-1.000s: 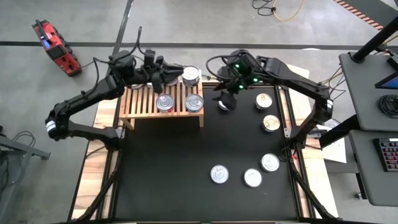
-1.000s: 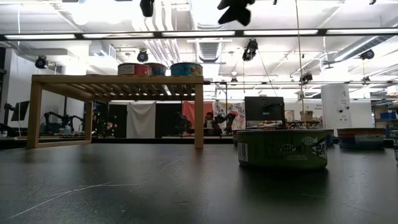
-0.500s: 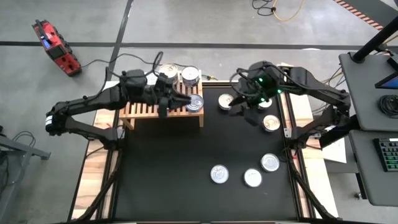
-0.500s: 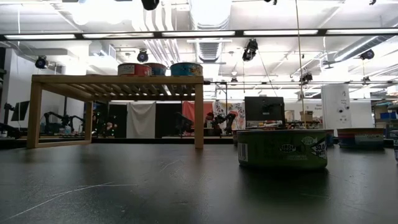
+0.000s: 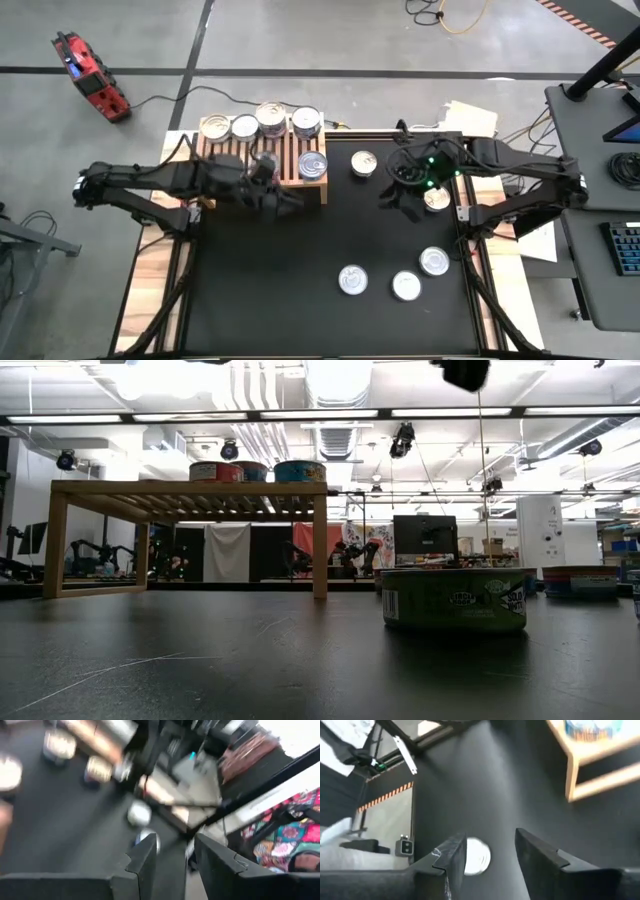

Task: Stack canned seafood by type on shelf
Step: Put the left green tuna can on the shelf

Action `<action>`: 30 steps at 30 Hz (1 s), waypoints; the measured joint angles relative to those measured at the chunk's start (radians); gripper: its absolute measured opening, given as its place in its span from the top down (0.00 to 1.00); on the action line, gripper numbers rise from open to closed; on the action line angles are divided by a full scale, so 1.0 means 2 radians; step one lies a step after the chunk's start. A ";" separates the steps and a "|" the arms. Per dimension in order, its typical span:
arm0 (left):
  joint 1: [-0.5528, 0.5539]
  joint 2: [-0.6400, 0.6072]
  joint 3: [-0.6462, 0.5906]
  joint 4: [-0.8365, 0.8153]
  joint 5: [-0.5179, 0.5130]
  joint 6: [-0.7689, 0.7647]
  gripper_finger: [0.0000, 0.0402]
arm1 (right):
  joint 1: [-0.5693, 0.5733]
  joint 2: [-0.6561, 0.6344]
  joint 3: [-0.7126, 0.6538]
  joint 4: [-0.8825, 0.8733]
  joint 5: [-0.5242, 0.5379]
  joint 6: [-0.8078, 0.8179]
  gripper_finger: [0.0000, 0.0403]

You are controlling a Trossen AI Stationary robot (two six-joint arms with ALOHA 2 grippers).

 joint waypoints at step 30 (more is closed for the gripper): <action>-0.162 0.005 -0.062 -0.083 -0.074 0.106 0.97 | 0.117 0.124 -0.118 0.145 0.000 0.262 0.90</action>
